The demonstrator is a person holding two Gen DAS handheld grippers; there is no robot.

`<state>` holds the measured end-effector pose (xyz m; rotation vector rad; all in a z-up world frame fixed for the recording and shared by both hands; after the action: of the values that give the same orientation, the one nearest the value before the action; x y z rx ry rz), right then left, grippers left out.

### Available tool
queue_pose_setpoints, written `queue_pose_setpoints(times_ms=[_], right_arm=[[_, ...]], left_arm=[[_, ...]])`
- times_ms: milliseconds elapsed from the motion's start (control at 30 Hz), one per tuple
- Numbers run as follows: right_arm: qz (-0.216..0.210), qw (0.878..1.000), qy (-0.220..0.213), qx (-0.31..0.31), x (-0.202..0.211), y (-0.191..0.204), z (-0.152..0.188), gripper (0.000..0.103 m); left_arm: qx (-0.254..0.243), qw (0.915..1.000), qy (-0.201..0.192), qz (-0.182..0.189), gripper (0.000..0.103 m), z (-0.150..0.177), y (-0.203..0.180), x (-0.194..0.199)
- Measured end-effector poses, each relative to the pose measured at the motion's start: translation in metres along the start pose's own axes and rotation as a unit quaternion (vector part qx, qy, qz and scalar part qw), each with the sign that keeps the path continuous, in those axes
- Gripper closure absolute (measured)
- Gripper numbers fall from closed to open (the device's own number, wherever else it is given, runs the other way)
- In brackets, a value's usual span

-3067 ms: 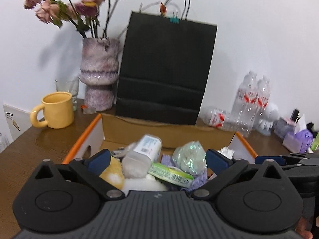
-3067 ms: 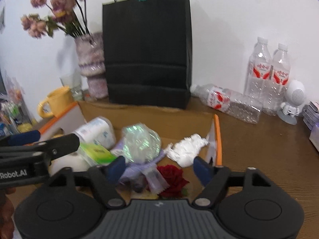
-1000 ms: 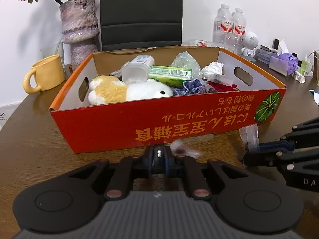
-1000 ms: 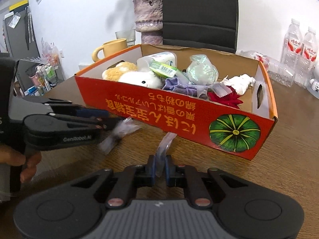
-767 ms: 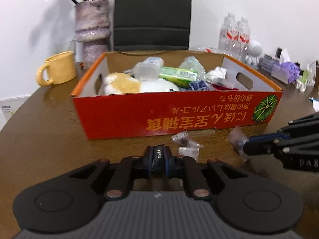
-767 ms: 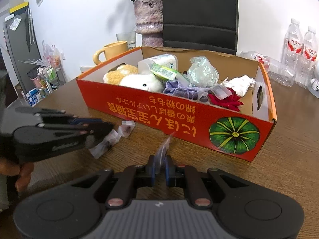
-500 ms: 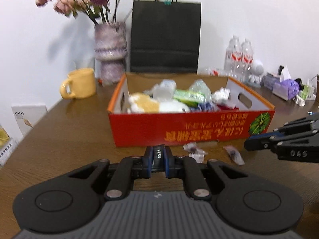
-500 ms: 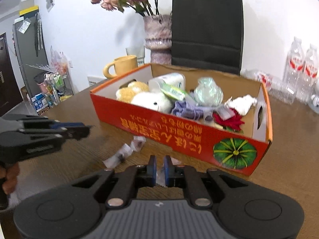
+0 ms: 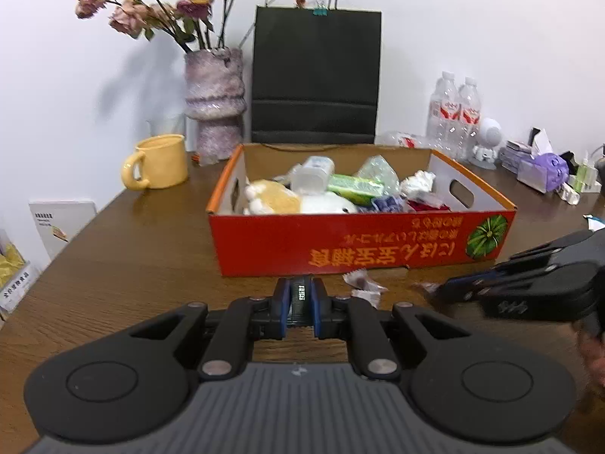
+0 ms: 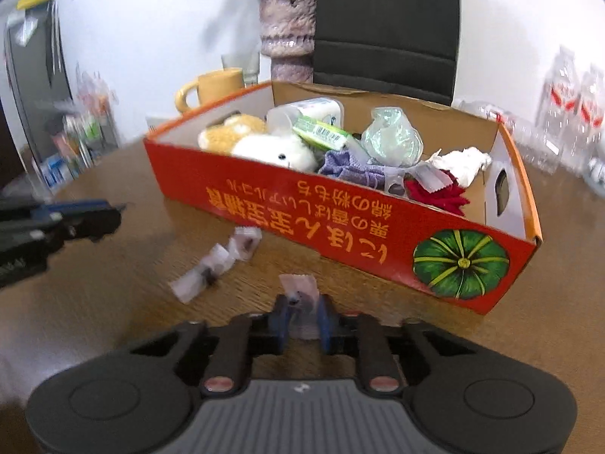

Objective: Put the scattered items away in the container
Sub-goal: 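Lift the black item and sachet and carry both over the box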

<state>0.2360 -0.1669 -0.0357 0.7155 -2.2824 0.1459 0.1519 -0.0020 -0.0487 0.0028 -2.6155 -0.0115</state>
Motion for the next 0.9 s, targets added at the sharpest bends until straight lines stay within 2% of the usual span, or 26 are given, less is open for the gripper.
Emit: queue_pose_setpoints(times_ms=[67, 300, 467, 633, 900], right_arm=[[-0.002, 1.0, -0.022, -0.005, 0.014, -0.001, -0.006, 0.1], [-0.002, 0.993, -0.115, -0.02, 0.066, -0.012, -0.041, 0.1], [0.012, 0.987, -0.154, -0.046, 0.076, -0.031, -0.067, 0.1], [0.021, 0.984, -0.16, -0.069, 0.063, -0.05, -0.084, 0.1], [0.037, 0.988, -0.123, -0.08, 0.018, -0.073, -0.091, 0.1]], left_arm=[[0.003, 0.9999, -0.011, 0.0, 0.091, -0.005, 0.002, 0.007], [-0.001, 0.9976, -0.068, 0.013, 0.091, -0.044, -0.007, 0.02], [-0.008, 0.994, -0.104, 0.035, 0.091, -0.077, -0.028, 0.009], [0.0, 0.9923, -0.111, 0.055, 0.091, -0.102, -0.048, -0.022], [0.011, 0.9946, -0.073, 0.073, 0.09, -0.116, -0.066, -0.095]])
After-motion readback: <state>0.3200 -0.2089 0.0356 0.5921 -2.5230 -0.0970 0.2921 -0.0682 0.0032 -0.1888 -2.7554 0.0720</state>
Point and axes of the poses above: each gripper's, at about its wrist camera, not at the fingertips, and x roughly against the way its jaws point, y to its left, z to its underside, the point moved 4 cm from there along -x, roughly the way its jaws point, and after that the axes turned 1 degree about -z, right-handed, at the moved point
